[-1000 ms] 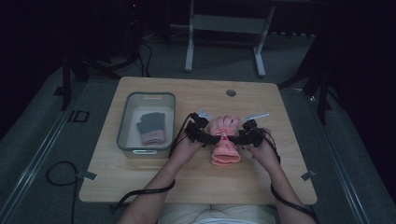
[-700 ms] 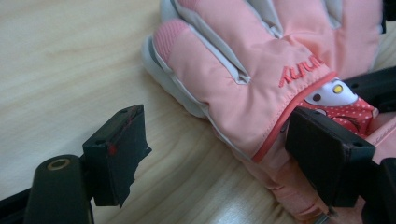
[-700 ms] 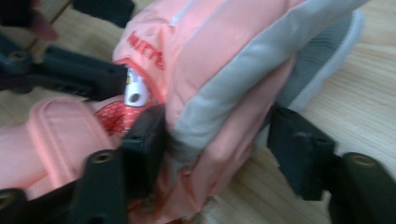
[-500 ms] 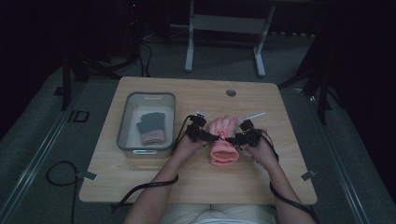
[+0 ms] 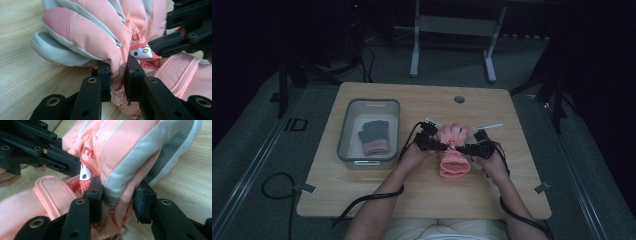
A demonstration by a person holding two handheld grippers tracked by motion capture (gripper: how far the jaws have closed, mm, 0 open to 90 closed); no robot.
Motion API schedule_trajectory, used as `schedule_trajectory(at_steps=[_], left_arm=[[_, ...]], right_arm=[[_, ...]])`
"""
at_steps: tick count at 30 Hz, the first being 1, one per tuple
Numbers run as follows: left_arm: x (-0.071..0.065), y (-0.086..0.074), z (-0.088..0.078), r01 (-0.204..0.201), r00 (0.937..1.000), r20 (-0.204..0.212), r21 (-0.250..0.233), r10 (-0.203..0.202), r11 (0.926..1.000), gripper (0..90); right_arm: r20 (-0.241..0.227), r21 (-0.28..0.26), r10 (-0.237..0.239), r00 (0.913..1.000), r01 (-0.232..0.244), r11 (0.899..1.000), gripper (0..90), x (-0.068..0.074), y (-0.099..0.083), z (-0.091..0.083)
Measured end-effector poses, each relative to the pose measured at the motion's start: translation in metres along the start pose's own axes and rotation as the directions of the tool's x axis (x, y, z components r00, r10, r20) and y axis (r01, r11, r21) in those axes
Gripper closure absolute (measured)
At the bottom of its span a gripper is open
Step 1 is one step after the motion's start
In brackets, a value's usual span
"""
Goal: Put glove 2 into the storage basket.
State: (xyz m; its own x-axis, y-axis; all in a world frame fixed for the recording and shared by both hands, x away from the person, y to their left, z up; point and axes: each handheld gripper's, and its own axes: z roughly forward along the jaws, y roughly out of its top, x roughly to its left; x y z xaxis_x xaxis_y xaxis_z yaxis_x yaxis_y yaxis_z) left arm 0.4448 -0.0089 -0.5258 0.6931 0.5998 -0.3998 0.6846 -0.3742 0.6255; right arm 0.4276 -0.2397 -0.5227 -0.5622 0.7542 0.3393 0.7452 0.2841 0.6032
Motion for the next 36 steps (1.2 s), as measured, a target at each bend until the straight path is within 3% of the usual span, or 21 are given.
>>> schedule_trajectory(at_steps=[7, 9, 10, 11, 12, 16, 17, 23, 29, 31, 33, 36], left_arm=[[-0.016, 0.012, -0.026, -0.049, 0.9980, -0.043, -0.043, 0.047, 0.9979, 78.3], [-0.016, 0.012, -0.026, -0.049, 0.9980, -0.043, -0.043, 0.047, 0.9979, 78.2], [-0.021, 0.016, -0.039, -0.061, 0.9962, -0.065, -0.054, 0.058, 0.9967, 78.3], [-0.021, 0.016, -0.039, -0.061, 0.9962, -0.065, -0.054, 0.058, 0.9967, 78.3], [-0.023, 0.017, -0.049, -0.072, 0.9948, -0.076, -0.063, 0.067, 0.9954, 78.3], [-0.024, 0.019, -0.066, -0.067, 0.9945, -0.086, -0.085, 0.059, 0.9942, 78.2], [-0.024, 0.020, -0.077, -0.071, 0.9937, -0.094, -0.094, 0.062, 0.9931, 78.2], [-0.022, 0.023, -0.108, -0.070, 0.9906, -0.126, -0.130, 0.054, 0.9891, 78.1], [-0.021, 0.024, -0.130, -0.071, 0.9872, -0.152, -0.140, 0.049, 0.9876, 78.2], [-0.024, 0.024, -0.143, -0.082, 0.9818, -0.182, -0.151, 0.054, 0.9851, 78.2], [-0.023, 0.025, -0.147, -0.075, 0.9822, -0.183, -0.159, 0.045, 0.9844, 78.2], [-0.022, 0.025, -0.164, -0.076, 0.9776, -0.207, -0.175, 0.039, 0.9816, 78.2]], right_arm=[[0.018, -0.040, -0.028, 0.9994, 0.029, 0.999, 66.3, 0.013, 0.010, -0.014], [0.025, -0.049, -0.039, 0.9989, 0.040, 0.998, 66.3, 0.017, 0.013, -0.016], [0.021, -0.055, -0.047, 0.9987, 0.048, 0.997, 66.5, 0.022, 0.018, -0.018], [0.016, -0.065, -0.050, 0.9986, 0.051, 0.997, 66.6, 0.024, 0.020, -0.020], [0.013, -0.067, -0.055, 0.9984, 0.055, 0.996, 66.6, 0.028, 0.022, -0.021], [-0.003, -0.083, -0.066, 0.9978, 0.066, 0.994, 66.6, 0.037, 0.031, -0.026], [-0.008, -0.098, -0.079, 0.9968, 0.078, 0.992, 66.6, 0.045, 0.038, -0.028], [-0.008, -0.124, -0.118, 0.9930, 0.116, 0.986, 66.6, 0.069, 0.060, -0.030], [-0.025, -0.130, -0.142, 0.9895, 0.138, 0.982, 66.8, 0.084, 0.075, -0.030], [-0.039, -0.140, -0.152, 0.9875, 0.146, 0.979, 66.8, 0.092, 0.083, -0.031], [-0.043, -0.150, -0.166, 0.9852, 0.158, 0.976, 66.8, 0.097, 0.088, -0.031], [-0.052, -0.162, -0.176, 0.9830, 0.165, 0.973, 66.7, 0.107, 0.097, -0.030]])
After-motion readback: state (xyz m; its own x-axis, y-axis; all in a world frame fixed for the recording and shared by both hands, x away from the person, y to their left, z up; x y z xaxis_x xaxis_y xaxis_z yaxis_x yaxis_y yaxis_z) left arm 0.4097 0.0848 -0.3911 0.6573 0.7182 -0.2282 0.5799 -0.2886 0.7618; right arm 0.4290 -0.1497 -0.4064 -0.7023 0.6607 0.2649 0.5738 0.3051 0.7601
